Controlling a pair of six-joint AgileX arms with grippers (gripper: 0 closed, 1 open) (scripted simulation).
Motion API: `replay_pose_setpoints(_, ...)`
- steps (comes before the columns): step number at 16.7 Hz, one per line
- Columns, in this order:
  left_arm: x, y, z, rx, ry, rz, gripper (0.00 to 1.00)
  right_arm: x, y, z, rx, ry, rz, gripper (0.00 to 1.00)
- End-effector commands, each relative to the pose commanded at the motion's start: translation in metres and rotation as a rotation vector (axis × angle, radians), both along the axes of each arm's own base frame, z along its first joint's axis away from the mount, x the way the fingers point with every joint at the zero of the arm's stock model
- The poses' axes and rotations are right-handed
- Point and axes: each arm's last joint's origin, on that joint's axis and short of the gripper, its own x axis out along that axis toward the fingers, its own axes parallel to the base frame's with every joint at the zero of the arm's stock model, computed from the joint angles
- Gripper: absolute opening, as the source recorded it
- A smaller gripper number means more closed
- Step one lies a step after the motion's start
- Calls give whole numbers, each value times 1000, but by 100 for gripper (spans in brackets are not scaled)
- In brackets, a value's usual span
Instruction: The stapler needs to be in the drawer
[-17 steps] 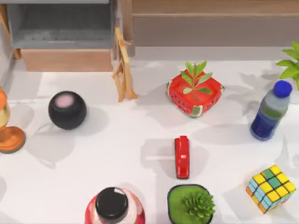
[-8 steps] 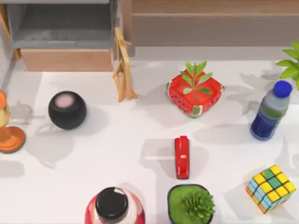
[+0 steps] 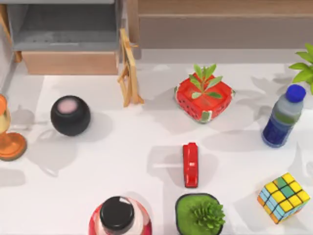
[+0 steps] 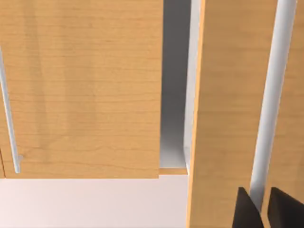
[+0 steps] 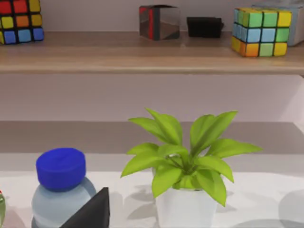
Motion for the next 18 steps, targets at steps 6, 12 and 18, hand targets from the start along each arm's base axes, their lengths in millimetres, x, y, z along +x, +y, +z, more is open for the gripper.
replay_pose_setpoints(6,0,0,0,0,0,0,83,0,0,0,0,0,0,100)
replay_pose_setpoints(12,0,0,0,0,0,0,100,0,0,0,0,0,0,100)
replay_pose_setpoints(18,0,0,0,1,-1,-1,100,0,0,0,0,0,0,100)
